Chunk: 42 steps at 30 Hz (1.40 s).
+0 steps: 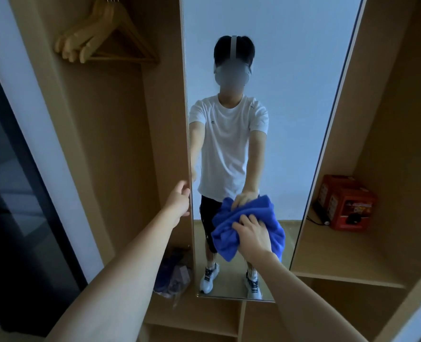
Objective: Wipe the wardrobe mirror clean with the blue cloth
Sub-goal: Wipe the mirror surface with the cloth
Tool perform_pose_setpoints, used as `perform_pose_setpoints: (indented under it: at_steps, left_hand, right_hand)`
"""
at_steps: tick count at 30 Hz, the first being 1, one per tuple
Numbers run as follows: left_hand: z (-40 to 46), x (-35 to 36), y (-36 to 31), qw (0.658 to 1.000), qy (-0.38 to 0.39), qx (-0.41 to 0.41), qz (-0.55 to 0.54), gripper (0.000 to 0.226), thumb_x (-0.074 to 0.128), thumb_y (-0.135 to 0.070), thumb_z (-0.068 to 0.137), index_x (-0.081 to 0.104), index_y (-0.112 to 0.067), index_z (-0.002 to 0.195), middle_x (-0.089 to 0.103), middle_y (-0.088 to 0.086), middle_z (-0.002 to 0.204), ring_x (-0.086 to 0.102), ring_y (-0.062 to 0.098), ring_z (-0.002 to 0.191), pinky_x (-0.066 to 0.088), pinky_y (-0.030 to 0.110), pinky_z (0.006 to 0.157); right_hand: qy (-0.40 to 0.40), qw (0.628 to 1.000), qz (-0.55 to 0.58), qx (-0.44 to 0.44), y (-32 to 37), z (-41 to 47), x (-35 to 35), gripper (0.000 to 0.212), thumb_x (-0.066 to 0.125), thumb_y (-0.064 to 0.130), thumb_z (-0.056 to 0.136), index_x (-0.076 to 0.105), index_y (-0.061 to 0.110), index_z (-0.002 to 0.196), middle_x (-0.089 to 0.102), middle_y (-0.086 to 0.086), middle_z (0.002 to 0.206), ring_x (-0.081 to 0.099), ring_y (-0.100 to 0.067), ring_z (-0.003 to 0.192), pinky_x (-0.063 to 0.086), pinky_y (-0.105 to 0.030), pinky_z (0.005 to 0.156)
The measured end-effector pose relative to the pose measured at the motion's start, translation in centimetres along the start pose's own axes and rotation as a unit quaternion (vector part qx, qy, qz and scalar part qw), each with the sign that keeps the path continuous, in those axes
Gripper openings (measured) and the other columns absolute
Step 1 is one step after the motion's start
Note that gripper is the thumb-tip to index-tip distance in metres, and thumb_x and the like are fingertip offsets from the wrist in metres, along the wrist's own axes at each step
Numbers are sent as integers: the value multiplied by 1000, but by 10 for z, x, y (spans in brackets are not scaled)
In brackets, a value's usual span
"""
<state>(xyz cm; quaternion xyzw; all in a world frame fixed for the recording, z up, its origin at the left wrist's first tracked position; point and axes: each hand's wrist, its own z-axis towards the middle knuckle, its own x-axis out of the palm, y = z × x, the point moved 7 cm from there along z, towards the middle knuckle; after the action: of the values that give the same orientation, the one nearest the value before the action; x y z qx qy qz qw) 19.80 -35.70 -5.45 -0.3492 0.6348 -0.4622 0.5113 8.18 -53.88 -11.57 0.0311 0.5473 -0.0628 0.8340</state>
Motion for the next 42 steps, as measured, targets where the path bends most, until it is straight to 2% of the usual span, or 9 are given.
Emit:
perform_pose_setpoints:
  at_steps: [4, 7, 12, 15, 20, 24, 27, 35, 42]
  left_hand:
    - [-2, 3, 1, 1000, -1, -6, 3, 48, 32, -23, 108, 25, -30, 155, 32, 4, 158, 53, 23, 122, 55, 39, 94]
    - [-1, 8, 8, 1000, -6, -8, 16, 49, 29, -18, 109, 23, -26, 157, 39, 3, 153, 47, 6, 75, 50, 32, 79]
    - [3, 20, 27, 1000, -3, -22, 15, 44, 27, -14, 108, 35, -22, 151, 46, -11, 91, 34, 5, 66, 41, 35, 70]
    - [3, 21, 32, 1000, -6, -27, 12, 47, 27, -16, 109, 25, -23, 156, 54, -1, 130, 33, 2, 64, 42, 29, 64]
    - [7, 30, 49, 998, -20, -40, 43, 51, 24, -15, 108, 21, -27, 157, 30, 3, 160, 39, 3, 68, 46, 28, 65]
    - [9, 33, 58, 993, -34, -63, 98, 54, 25, -13, 106, 17, -26, 158, 25, 7, 162, 48, 29, 130, 48, 45, 103]
    - [12, 35, 60, 990, -33, -75, 112, 55, 26, -11, 105, 18, -24, 158, 27, 8, 161, 39, 33, 139, 42, 48, 110]
    - [9, 37, 59, 992, -37, -75, 90, 55, 28, -6, 104, 23, -20, 157, 31, 8, 159, 39, 34, 138, 46, 44, 105]
    - [12, 38, 61, 990, -47, -81, 107, 57, 33, -2, 102, 25, -19, 156, 34, 10, 157, 41, 35, 137, 45, 49, 107]
  right_hand:
    - [14, 999, 25, 20, -9, -3, 0, 30, 63, 19, 78, 65, 27, 106, 57, 2, 103, 51, -26, 100, 39, -35, 80]
    - [-104, 987, 96, 69, -14, 8, -44, 28, 66, 11, 63, 66, 20, 90, 54, 1, 86, 50, -27, 83, 34, -34, 66]
    - [-364, 900, 215, 105, -33, 16, -146, 37, 55, 5, 59, 66, 16, 93, 56, -4, 93, 48, -30, 85, 40, -39, 73]
    - [-430, 876, 188, 110, -53, 11, -173, 43, 53, 2, 61, 67, 18, 98, 55, -4, 96, 46, -27, 86, 38, -37, 77]
    - [-254, 958, 100, 83, -66, 0, -88, 39, 56, 17, 67, 68, 13, 104, 56, -8, 93, 47, -33, 83, 39, -42, 69]
    - [1, 990, 93, 108, -63, -28, 5, 44, 62, 19, 77, 64, 23, 121, 57, -2, 110, 49, -31, 104, 40, -42, 85]
    - [76, 983, 102, 131, -68, -46, 39, 46, 59, 22, 83, 60, 27, 128, 57, 3, 116, 48, -25, 110, 39, -36, 90]
    - [-162, 947, 228, 161, -67, -15, -42, 29, 55, 9, 60, 62, 14, 89, 53, -3, 88, 44, -29, 84, 39, -39, 70]
    - [-387, 862, 282, 166, -78, -2, -141, 37, 60, 1, 65, 67, 18, 97, 54, 1, 94, 41, -19, 88, 40, -35, 78]
